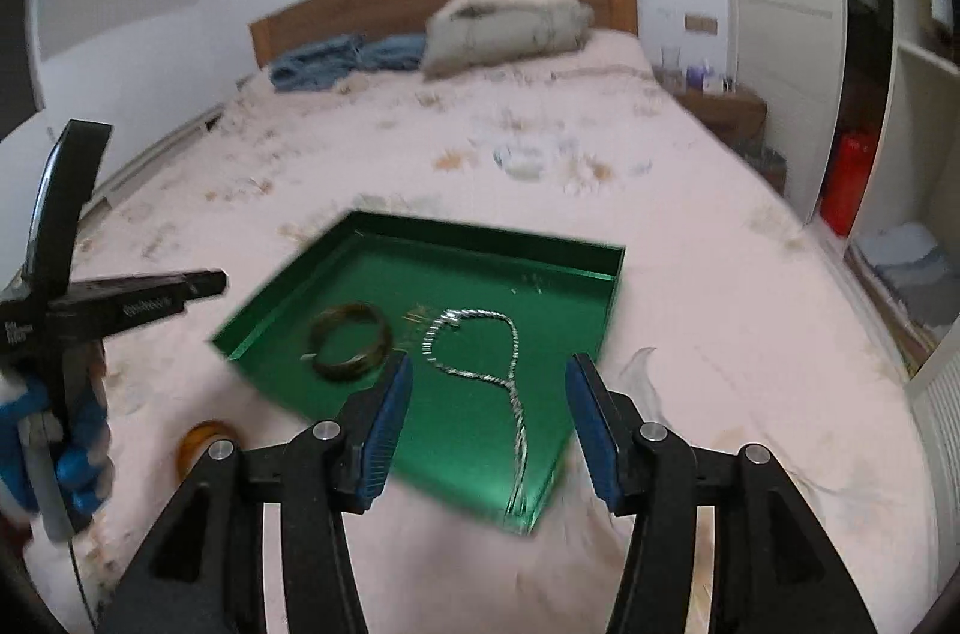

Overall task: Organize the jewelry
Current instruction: 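Carry the bangle and necklace into the green tray and open both tools, then grasp the beaded bracelet with the left tool while the right tool grasps the silver bangle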

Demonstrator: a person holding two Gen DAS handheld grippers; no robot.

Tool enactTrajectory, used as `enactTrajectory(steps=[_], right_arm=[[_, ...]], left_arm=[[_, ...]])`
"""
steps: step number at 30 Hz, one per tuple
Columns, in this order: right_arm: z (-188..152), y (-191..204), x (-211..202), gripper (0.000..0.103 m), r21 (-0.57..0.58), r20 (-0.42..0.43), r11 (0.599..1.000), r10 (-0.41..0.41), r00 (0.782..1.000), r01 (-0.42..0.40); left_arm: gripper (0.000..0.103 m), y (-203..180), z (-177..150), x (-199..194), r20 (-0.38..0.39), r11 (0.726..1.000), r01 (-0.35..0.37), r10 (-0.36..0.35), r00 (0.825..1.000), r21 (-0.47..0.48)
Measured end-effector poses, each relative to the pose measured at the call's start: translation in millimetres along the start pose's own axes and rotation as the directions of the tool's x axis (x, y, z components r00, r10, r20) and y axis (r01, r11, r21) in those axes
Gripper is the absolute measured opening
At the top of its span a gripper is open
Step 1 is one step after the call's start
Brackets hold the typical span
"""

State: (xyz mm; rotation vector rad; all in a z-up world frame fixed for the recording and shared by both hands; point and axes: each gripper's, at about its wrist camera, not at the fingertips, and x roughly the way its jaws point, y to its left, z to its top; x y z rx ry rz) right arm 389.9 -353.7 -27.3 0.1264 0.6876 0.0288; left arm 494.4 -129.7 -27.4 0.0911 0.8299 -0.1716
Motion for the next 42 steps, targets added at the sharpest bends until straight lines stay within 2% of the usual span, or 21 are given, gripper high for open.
enactTrajectory(steps=[6,7,9,14,18,23,28,35,42], right_arm=[[-26,23,-101,0.053,-0.018,0.070,0.999,0.037,0.997,-0.035],[-36,29,-120,0.053,-0.023,0.080,0.999,0.044,0.996,-0.043],[-51,36,-145,0.053,-0.027,0.091,0.998,0.056,0.994,-0.054],[-92,48,-184,0.053,-0.029,0.090,0.998,0.060,0.994,-0.057],[-124,51,-197,0.053,-0.013,0.061,0.998,0.067,0.996,-0.067],[-153,52,-191,0.051,0.003,0.007,0.997,0.074,0.997,-0.074],[-168,54,-163,0.043,-0.013,-0.069,0.997,0.081,0.994,-0.082],[-165,58,-95,0.031,-0.056,-0.173,0.994,0.088,0.981,-0.099],[-154,66,-31,0.018,-0.097,-0.262,0.985,0.111,0.959,-0.140]], left_arm=[[0.013,53,-32,-102,0.049,0.999,-0.030,0.030,0.998,0.012],[0.017,64,-45,-122,0.058,0.999,-0.046,0.045,0.997,0.010],[0.039,80,-62,-143,0.063,0.999,-0.050,0.050,0.997,-0.002],[0.040,116,-127,-192,0.068,0.999,-0.032,0.033,0.997,-0.024],[0.040,127,-177,-204,0.039,1.000,0.008,-0.007,0.999,-0.029],[0.040,119,-229,-186,-0.028,0.997,0.077,-0.077,0.997,-0.014],[0.040,98,-256,-147,-0.113,0.994,0.109,-0.109,0.988,-0.001],[0.040,85,-262,-99,-0.171,0.994,0.104,-0.105,0.980,-0.010],[0.040,80,-264,-75,-0.188,0.997,0.080,-0.074,0.979,0.025]])
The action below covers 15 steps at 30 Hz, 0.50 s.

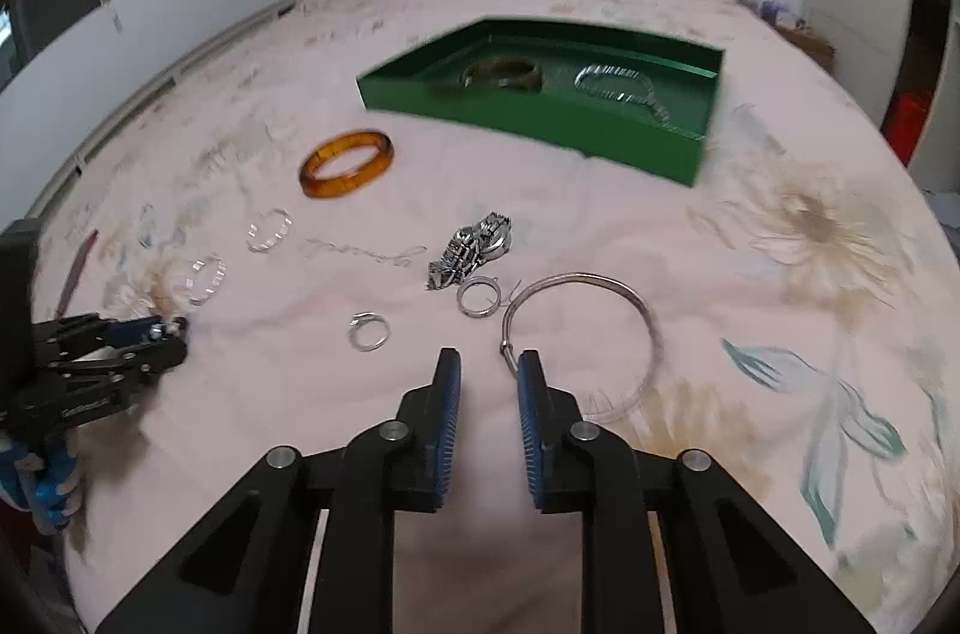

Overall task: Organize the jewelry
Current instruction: 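Grasp the beaded bracelet with the left tool while the right tool grasps the silver bangle, then carry the bracelet and silver bangle into the green tray and release them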

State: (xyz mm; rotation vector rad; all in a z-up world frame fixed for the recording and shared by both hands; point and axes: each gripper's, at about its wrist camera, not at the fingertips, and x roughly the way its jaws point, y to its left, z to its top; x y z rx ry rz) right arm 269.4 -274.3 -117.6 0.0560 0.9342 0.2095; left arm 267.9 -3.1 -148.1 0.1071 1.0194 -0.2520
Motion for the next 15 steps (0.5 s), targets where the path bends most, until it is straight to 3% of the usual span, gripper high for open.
enactTrajectory(steps=[10,15], right_arm=[[15,-6,46,0.016,-0.018,-0.145,1.000,0.019,0.989,-0.021],[18,-9,51,0.016,0.042,-0.173,0.999,0.032,0.984,-0.026]], left_arm=[[0.033,-1,1,5,0.010,1.000,0.006,-0.006,1.000,-0.009],[0.014,2,3,5,0.008,0.998,0.025,-0.024,1.000,-0.058]])
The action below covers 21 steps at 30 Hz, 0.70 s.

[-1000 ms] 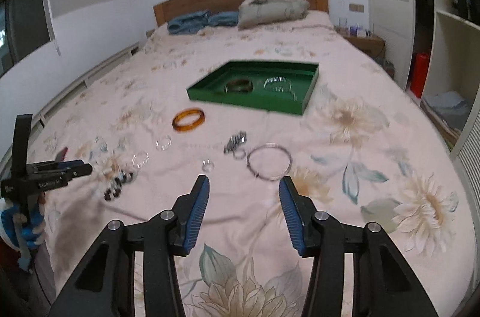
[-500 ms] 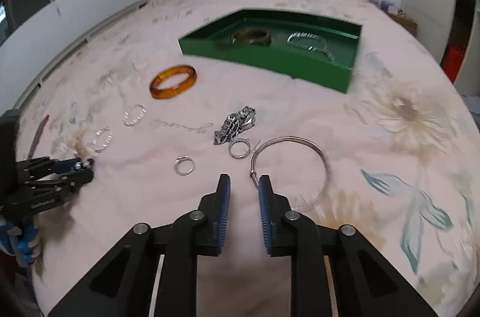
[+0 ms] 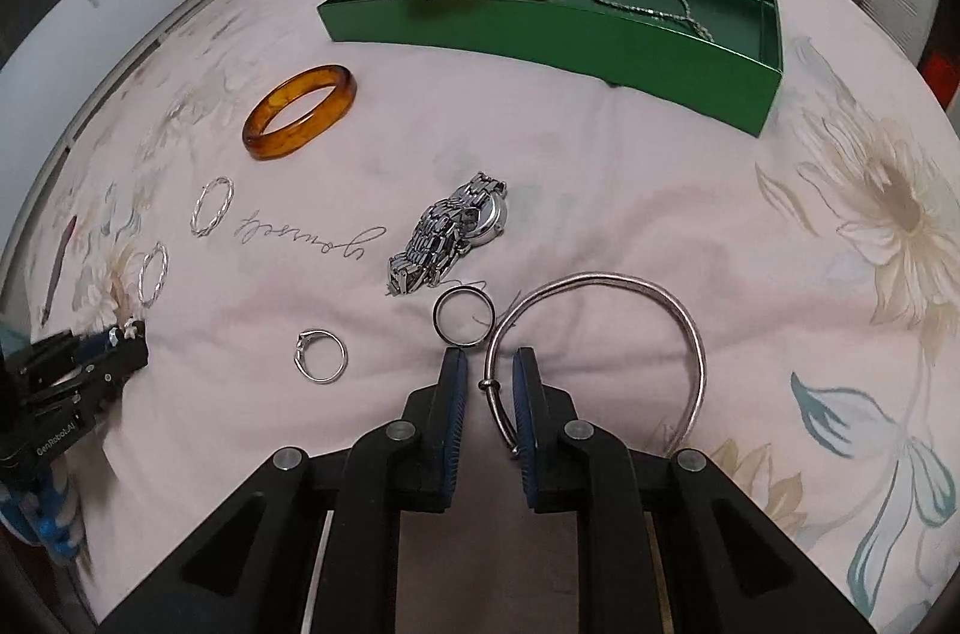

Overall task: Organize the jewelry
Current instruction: 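Carry the bracelet and silver bangle into the green tray and release them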

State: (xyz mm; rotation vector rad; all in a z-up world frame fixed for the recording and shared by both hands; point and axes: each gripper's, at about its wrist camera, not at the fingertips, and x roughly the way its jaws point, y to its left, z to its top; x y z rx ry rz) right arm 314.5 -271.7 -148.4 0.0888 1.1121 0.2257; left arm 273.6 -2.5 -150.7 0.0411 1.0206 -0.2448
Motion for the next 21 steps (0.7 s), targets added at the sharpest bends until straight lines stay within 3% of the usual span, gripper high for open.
enactTrajectory(steps=[2,9,15,21], right_arm=[[-6,1,-5,0.011,0.021,0.007,1.000,0.002,1.000,-0.002],[-51,2,-43,0.006,0.082,0.103,0.995,0.051,0.993,-0.060],[-92,5,-84,0.006,0.135,0.216,0.978,0.126,0.968,-0.157],[-104,11,-113,0.006,0.148,0.291,0.968,0.154,0.944,-0.204]], left_arm=[[0.009,4,-2,-3,-0.001,1.000,0.008,-0.008,1.000,-0.027],[0.009,1,-17,-28,0.025,0.999,0.019,-0.018,1.000,-0.037],[0.009,-3,-24,-60,0.083,0.998,0.055,-0.052,0.995,-0.038],[0.009,-6,-25,-85,0.136,0.996,0.085,-0.080,0.988,-0.034]])
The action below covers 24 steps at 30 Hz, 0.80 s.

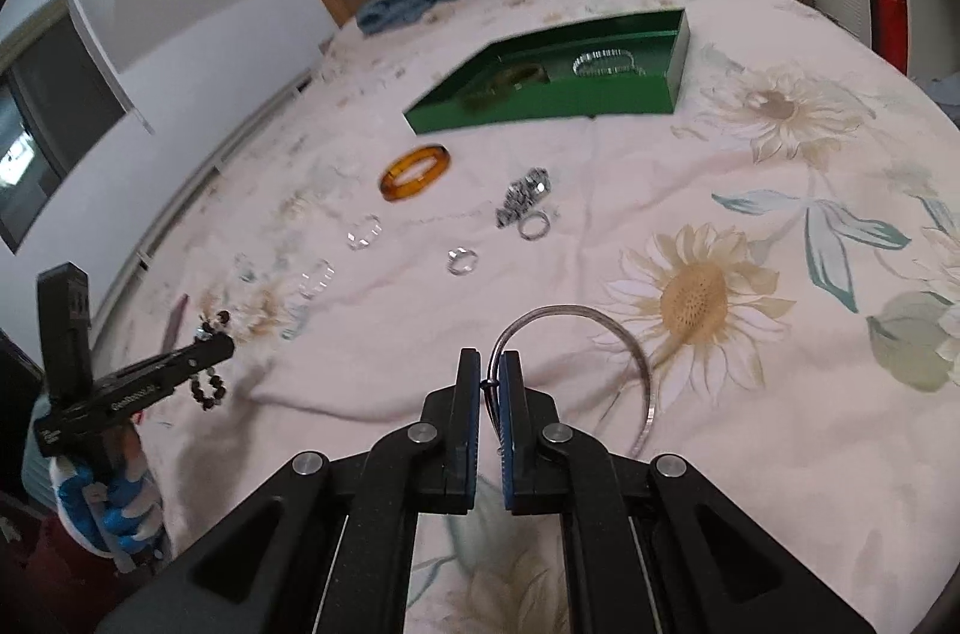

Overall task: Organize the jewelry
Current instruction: 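Carry the bracelet and silver bangle into the green tray and release them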

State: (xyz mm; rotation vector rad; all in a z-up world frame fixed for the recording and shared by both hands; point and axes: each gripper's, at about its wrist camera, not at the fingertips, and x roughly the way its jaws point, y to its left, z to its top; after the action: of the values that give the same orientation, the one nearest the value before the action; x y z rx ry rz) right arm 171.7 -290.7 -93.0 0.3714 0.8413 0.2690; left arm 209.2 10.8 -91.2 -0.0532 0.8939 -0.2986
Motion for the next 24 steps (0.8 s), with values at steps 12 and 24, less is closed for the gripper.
enactTrajectory(steps=[12,24], right_arm=[[63,10,-16,0.005,-0.066,0.092,0.997,-0.021,0.996,0.028],[191,-29,75,0.006,-0.047,0.121,0.993,-0.106,0.987,0.113]], left_arm=[[0.008,-24,65,0,0.051,0.999,0.026,-0.028,0.998,0.024],[0.009,-79,219,101,0.074,0.995,0.022,-0.029,0.997,0.096]])
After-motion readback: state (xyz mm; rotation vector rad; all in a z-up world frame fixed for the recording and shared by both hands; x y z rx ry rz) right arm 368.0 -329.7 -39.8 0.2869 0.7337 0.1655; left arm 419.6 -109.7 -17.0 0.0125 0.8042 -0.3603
